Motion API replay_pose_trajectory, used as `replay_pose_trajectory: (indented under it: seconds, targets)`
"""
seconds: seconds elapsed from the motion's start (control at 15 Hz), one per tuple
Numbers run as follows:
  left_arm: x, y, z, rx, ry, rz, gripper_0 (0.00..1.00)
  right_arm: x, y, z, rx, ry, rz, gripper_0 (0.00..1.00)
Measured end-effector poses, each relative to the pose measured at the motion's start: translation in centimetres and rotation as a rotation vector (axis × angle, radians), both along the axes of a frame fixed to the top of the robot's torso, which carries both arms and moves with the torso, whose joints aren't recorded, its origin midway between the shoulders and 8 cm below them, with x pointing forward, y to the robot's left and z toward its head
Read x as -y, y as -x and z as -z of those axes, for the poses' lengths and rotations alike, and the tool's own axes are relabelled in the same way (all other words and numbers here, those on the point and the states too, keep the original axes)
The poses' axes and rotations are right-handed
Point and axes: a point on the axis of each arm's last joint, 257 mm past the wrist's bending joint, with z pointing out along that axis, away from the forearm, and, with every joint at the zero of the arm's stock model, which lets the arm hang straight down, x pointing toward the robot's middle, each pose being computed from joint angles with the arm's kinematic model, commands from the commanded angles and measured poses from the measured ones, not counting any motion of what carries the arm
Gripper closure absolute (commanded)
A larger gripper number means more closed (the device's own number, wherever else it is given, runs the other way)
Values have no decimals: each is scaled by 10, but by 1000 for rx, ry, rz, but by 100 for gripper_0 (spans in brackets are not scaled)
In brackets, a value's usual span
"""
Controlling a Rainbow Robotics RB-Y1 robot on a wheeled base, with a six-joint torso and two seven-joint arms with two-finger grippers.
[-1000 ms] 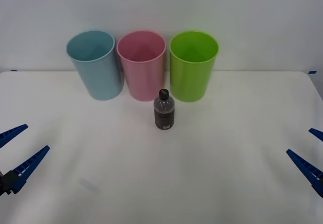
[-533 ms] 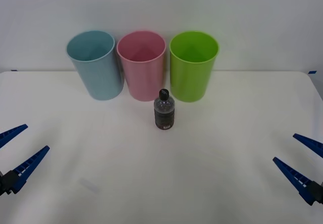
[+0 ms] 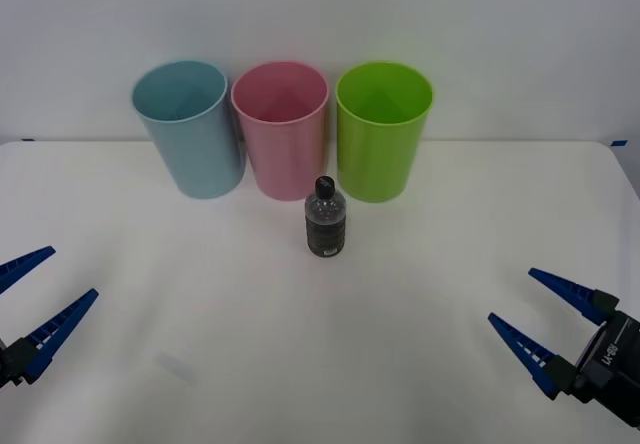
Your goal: Grasp the object on the table and drop it into the matching bin: aluminum can to the light blue bin, PET bottle to the pink bin.
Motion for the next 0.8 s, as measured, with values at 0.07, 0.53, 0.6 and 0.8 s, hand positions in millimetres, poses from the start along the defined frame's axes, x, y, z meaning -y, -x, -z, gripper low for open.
replay_pose_trajectory:
  seconds: [0.07, 0.53, 0.6, 0.8]
  targets:
    - [0, 0, 0, 0, 0, 0, 0, -6, -5, 4, -2, 4, 4, 0]
    - [0, 0, 0, 0, 0, 0, 0, -53, -39, 21, 44, 76, 40, 0]
    - [0, 0, 0, 0, 0, 0, 0, -60, -42, 24, 41, 72, 38, 0]
    - [0, 0, 0, 0, 0, 0, 0, -83, -59, 41, 36, 61, 3, 0]
